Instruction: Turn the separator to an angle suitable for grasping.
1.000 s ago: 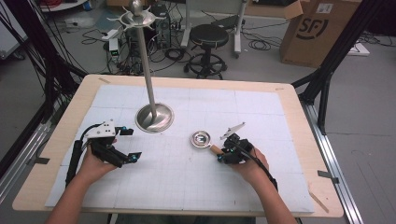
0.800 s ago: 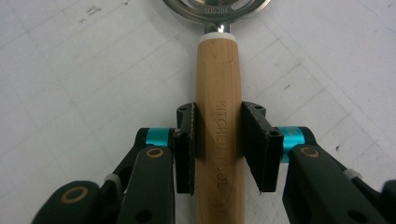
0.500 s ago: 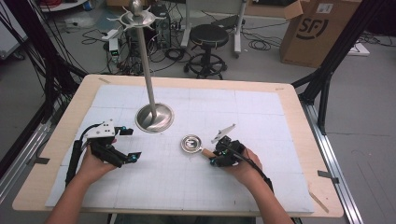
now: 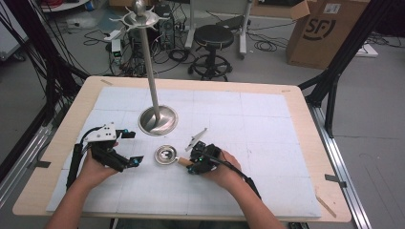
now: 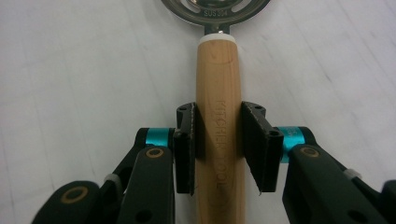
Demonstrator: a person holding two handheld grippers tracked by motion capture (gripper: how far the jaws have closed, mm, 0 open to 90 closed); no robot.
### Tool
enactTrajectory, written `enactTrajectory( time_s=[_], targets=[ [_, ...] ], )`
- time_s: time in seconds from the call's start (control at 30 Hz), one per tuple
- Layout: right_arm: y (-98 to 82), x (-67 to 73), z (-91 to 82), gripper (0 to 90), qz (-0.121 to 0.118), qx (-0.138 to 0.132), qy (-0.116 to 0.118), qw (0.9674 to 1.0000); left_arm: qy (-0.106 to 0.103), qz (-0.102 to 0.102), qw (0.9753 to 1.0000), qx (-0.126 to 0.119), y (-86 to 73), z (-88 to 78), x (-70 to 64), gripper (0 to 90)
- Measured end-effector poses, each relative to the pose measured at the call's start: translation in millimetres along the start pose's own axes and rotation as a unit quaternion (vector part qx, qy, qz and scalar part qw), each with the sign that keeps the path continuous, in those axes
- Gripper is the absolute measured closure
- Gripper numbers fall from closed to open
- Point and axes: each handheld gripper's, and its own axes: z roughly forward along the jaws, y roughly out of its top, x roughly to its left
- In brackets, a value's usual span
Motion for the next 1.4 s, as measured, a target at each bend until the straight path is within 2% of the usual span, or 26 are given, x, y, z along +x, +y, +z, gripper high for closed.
enactTrajectory(
  time_s=[0.1, 0.27, 0.53, 0.6, 0.7, 0.9, 0.93, 1.1, 1.17, 1.4],
  targets=[
    [8.7, 4.2, 5.8, 66.6, -0.012, 0.002, 0.001, 0.9999, 0.000, 0.009, 0.9999, 0.012, 0.2, -0.2, -3.7, 1.8],
    [7.2, 3.9, 4.3, 64.8, -0.002, 0.005, -0.002, 1.0000, -0.001, 0.008, 0.9999, 0.013, 0.2, 1.1, -3.2, 1.8],
    [-21.7, 5.6, -12.5, 62.7, 0.018, 0.003, -0.018, 0.9997, -0.004, 0.006, 0.9999, 0.010, 0.2, 0.6, -3.1, 1.8],
    [-28.9, 5.9, -15.4, 64.7, 0.024, -0.007, -0.017, 0.9996, -0.003, 0.006, 0.9999, 0.011, 0.3, 0.8, -3.4, 1.8],
    [-29.7, 4.8, -16.1, 66.1, 0.023, -0.009, -0.013, 0.9996, -0.003, 0.008, 0.9999, 0.009, 0.8, 0.9, -3.9, 1.8],
    [-21.5, 1.9, -10.0, 67.1, 0.013, -0.023, 0.006, 0.9996, -0.004, 0.003, 1.0000, 0.004, 0.8, -1.4, -2.0, 1.8],
    [-18.9, 1.6, -8.9, 67.3, 0.005, -0.023, 0.007, 0.9997, -0.004, 0.004, 1.0000, 0.002, 1.0, -2.0, -2.1, 1.8],
    [-0.6, 8.3, -1.5, 68.6, -0.013, -0.020, 0.012, 0.9996, -0.005, 0.004, 1.0000, 0.000, 1.2, -3.2, -1.8, 1.8],
    [6.8, 8.9, 3.5, 68.5, -0.027, -0.017, 0.011, 0.9994, -0.005, 0.004, 1.0000, 0.000, 1.4, -3.2, -2.1, 1.8],
    [27.1, 14.3, 16.4, 68.5, -0.043, -0.017, 0.021, 0.9987, -0.004, 0.001, 1.0000, -0.005, 1.4, -4.3, -1.1, 1.8]
  ],
)
